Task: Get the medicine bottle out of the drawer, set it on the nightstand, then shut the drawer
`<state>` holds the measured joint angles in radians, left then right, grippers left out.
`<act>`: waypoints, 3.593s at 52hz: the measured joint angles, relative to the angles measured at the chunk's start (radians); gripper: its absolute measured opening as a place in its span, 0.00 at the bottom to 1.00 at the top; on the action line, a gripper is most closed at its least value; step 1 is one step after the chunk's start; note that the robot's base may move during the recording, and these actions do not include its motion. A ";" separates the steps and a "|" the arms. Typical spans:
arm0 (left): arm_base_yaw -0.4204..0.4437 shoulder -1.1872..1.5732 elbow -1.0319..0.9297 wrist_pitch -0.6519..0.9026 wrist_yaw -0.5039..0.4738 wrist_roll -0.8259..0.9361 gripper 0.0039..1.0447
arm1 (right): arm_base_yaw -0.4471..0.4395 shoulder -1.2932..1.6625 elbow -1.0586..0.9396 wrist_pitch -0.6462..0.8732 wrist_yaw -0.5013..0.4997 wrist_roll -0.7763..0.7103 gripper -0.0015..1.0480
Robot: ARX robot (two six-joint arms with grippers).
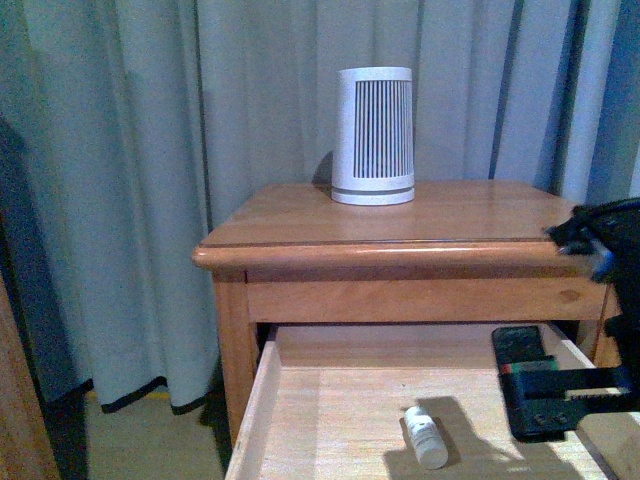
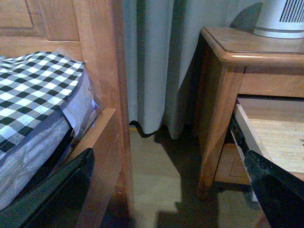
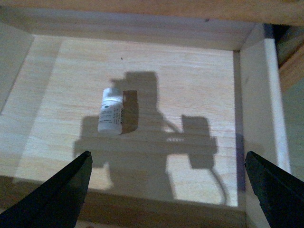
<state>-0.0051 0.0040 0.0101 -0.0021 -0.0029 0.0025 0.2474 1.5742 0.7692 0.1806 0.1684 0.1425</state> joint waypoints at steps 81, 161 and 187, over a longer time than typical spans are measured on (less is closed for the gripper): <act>0.000 0.000 0.000 0.000 0.000 0.000 0.94 | 0.096 0.657 0.464 0.058 0.104 0.113 0.29; 0.000 0.000 0.000 0.000 0.000 0.000 0.94 | -0.179 0.546 1.042 -0.246 0.131 -0.025 0.61; 0.000 0.000 0.000 0.000 0.000 0.000 0.94 | -0.248 0.093 0.653 -0.068 0.055 -0.012 0.93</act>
<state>-0.0051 0.0040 0.0101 -0.0017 -0.0029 0.0025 -0.0002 1.6672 1.4227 0.1127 0.2234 0.1307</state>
